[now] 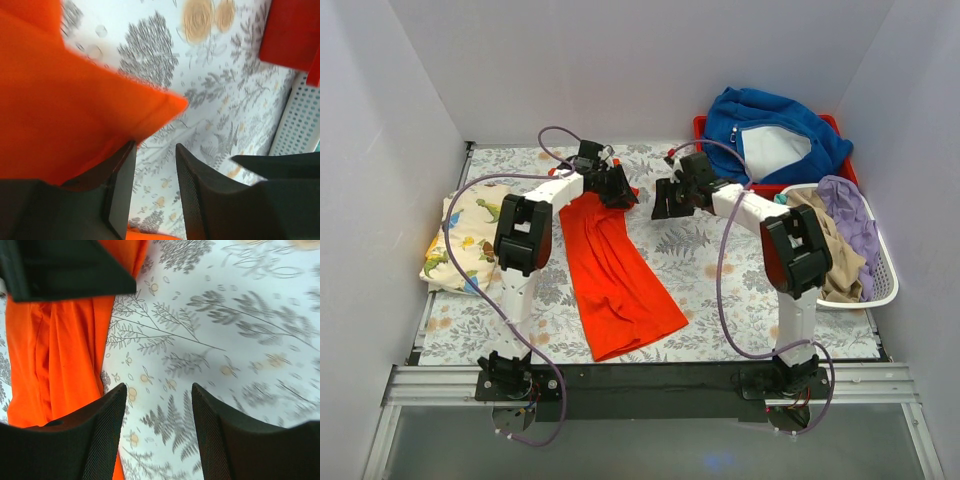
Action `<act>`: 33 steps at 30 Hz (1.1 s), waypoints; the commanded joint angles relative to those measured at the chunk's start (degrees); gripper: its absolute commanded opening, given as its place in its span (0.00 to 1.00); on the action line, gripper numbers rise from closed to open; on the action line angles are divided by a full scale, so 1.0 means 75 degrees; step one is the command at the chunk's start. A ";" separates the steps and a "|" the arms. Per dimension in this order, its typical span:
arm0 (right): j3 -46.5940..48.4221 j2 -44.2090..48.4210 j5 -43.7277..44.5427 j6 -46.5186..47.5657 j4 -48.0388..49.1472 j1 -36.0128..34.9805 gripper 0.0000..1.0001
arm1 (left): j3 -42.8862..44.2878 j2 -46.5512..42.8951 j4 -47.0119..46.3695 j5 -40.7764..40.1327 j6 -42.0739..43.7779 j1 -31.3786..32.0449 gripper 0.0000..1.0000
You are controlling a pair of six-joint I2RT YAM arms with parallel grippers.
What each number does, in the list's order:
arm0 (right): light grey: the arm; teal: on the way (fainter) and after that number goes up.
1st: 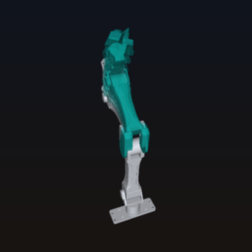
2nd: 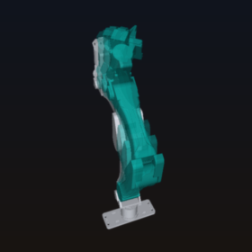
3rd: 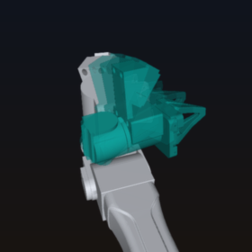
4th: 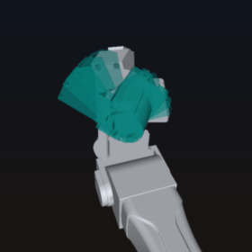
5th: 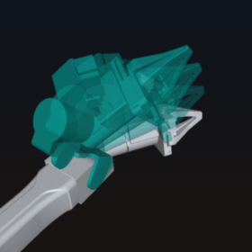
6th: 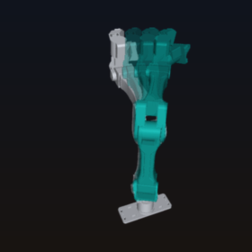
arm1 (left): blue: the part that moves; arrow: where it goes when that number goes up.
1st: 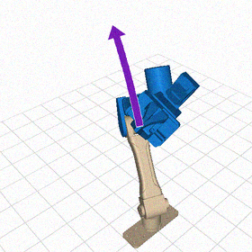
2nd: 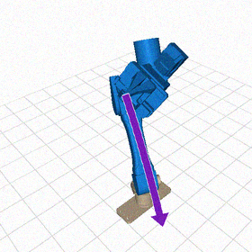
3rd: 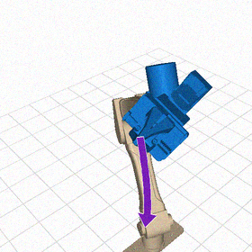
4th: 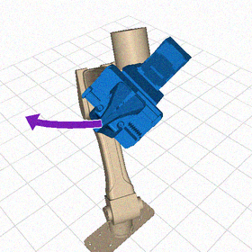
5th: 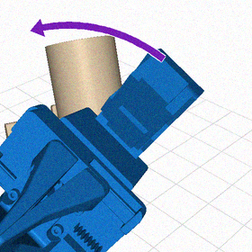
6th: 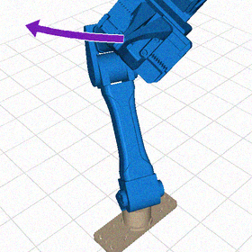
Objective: Fold and stack the t-shirts
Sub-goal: Fold the tshirt
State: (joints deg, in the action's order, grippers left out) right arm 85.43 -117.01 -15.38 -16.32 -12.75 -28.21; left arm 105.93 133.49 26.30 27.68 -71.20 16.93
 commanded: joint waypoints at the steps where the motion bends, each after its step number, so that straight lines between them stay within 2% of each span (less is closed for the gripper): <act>1: -0.0409 0.1104 0.0759 0.0218 0.0470 0.0116 0.61 | -0.0342 -0.0900 -0.0238 0.0492 -0.0303 0.0063 0.35; 5: -0.1087 0.1760 0.1053 0.0265 0.0517 0.0257 0.61 | -0.0589 -0.1064 -0.0343 0.1204 -0.0468 0.0414 0.35; 6: -0.1171 0.1843 0.1170 0.0265 0.0540 0.0292 0.61 | -0.0612 -0.1180 -0.0343 0.1300 -0.0526 0.0461 0.31; 8: -0.1358 0.2030 0.1125 0.0312 0.0529 0.0327 0.62 | -0.1067 -0.1555 -0.0599 0.1080 -0.0620 0.0520 0.31; 11: -0.1616 0.2148 0.0692 0.0336 0.0529 0.0339 0.62 | -0.1955 -0.2760 -0.1056 -0.0019 -0.0550 0.0520 0.31; 12: -0.1803 0.2172 0.0447 0.0336 0.0540 0.0339 0.61 | -0.2145 -0.3146 -0.1081 -0.0939 -0.0492 0.0520 0.33; 14: -0.1979 0.2265 0.0293 0.0230 0.0552 0.0339 0.61 | -0.2509 -0.3896 -0.0896 -0.1811 -0.0246 0.0497 0.36; 17: -0.2366 0.2429 0.0117 0.0160 0.0704 0.0351 0.61 | -0.2721 -0.4367 -0.0357 -0.3277 -0.0105 0.0450 0.38; 20: -0.2578 0.2511 -0.0059 0.0090 0.0845 0.0339 0.61 | -0.3376 -0.4603 -0.0820 -0.4182 -0.0139 0.0275 0.40; 23: -0.2648 0.2523 -0.0176 0.0090 0.0857 0.0339 0.60 | -0.3788 -0.4464 -0.1501 -0.4289 -0.0116 0.0099 0.40; 30: -0.2754 0.2559 -0.0258 0.0136 0.0857 0.0339 0.60 | -0.2243 -0.2263 -0.1035 -0.3855 -0.0034 -0.0054 0.40; 33: -0.2835 0.2570 -0.0270 0.0136 0.0857 0.0339 0.60 | -0.1902 -0.1921 -0.1000 -0.3785 -0.0116 -0.0054 0.40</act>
State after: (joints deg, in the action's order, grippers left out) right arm 65.58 -99.90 -16.29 -15.14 -8.34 -25.78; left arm 87.96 120.25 17.61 -0.89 -72.42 16.34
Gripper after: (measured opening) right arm 0.602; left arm 0.400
